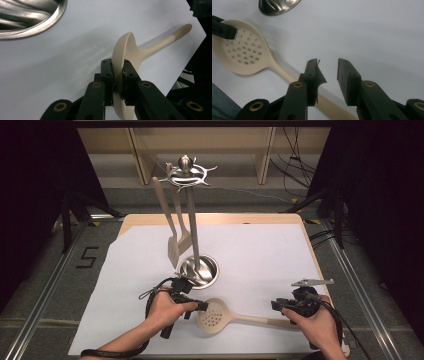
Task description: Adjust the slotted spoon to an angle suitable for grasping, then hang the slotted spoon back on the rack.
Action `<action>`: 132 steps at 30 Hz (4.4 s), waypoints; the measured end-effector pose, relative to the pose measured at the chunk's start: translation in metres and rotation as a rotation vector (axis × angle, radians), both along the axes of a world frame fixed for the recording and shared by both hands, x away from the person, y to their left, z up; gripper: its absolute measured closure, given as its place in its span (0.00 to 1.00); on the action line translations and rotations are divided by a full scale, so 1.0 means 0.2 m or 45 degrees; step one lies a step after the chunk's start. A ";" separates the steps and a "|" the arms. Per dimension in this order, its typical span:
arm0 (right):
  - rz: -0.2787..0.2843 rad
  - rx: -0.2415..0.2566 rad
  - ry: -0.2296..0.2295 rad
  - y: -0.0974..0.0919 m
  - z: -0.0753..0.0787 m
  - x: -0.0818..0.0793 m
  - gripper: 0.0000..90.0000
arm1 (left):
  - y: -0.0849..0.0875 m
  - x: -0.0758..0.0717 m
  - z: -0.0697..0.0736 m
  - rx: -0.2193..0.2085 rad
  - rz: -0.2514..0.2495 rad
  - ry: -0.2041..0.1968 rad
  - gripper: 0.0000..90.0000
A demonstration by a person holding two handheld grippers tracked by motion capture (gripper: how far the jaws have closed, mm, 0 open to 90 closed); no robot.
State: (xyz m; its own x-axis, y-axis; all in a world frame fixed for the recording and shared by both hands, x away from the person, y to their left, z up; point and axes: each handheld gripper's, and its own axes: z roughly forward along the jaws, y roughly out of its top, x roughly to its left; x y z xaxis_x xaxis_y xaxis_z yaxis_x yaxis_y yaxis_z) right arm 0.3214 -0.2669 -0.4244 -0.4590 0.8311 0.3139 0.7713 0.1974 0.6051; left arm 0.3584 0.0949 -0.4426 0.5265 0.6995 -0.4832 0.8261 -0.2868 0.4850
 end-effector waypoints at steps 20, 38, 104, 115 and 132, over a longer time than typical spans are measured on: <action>0.008 0.000 0.012 0.02 0.00 0.00 0.78 | 0.78 0.01 -0.01 0.059 0.094 -0.025 0.90; -0.026 0.008 0.037 -0.01 0.00 -0.01 0.75 | 0.64 -0.01 0.25 0.285 -0.110 -0.670 0.54; 0.045 -0.081 0.029 0.04 0.01 -0.01 0.82 | 0.02 0.07 -0.10 0.656 -1.007 -0.431 0.67; 0.053 -0.080 0.025 0.03 0.00 -0.01 0.82 | 0.01 0.11 -0.09 0.638 -1.066 -0.350 0.72; 0.033 -0.082 0.029 0.03 0.00 -0.02 0.82 | 0.03 0.06 -0.10 0.636 -1.058 -0.439 0.87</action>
State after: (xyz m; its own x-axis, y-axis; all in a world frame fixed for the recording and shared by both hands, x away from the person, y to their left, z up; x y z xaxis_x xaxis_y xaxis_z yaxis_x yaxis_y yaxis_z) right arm 0.3182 -0.2606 -0.4236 -0.4744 0.8377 0.2707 0.7786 0.2558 0.5731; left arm 0.3707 0.1001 -0.4623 0.9909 0.1307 0.0316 0.1133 -0.9383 0.3268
